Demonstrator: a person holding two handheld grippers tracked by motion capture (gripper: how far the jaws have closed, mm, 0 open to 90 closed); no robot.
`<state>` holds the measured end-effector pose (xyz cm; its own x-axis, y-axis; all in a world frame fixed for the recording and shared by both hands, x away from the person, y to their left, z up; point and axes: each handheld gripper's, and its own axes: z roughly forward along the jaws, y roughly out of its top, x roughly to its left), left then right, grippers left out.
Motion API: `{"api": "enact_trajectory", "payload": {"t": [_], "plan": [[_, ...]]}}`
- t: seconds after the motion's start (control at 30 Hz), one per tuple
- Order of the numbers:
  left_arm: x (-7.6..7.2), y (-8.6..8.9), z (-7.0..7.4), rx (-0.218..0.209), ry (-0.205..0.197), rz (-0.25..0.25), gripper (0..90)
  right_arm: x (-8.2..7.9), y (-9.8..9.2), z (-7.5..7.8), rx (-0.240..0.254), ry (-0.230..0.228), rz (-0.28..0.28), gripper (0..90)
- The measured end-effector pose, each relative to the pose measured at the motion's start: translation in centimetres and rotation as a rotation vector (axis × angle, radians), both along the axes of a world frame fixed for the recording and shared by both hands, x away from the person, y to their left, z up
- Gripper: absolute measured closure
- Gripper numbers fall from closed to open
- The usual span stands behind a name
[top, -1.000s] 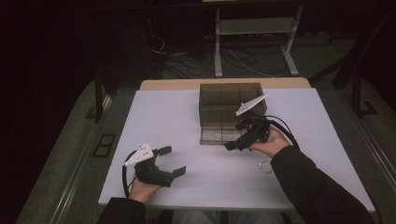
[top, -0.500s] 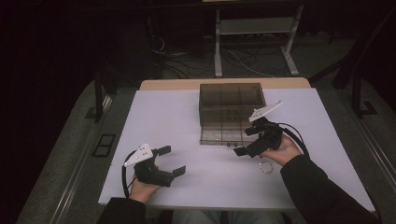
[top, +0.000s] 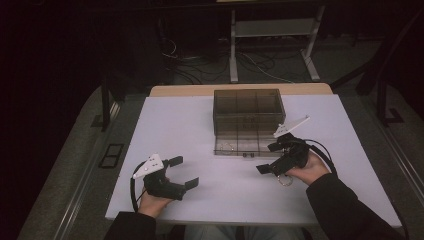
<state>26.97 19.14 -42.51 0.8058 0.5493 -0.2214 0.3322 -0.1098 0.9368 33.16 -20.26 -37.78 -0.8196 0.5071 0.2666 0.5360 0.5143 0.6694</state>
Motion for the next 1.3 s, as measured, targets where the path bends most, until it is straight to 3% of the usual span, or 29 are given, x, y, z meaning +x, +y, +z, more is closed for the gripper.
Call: {"api": "enact_trajectory", "payload": {"t": [0.57,1.3], "plan": [[0.0,0.0,0.0,0.0,0.002,0.001,0.0,-1.1,-1.5,-2.3,-0.018,0.039,-0.01,0.2],[0.0,0.0,0.0,0.003,0.002,0.001,0.0,-2.4,-2.9,-4.7,-0.081,0.09,0.001,0.2]]}}
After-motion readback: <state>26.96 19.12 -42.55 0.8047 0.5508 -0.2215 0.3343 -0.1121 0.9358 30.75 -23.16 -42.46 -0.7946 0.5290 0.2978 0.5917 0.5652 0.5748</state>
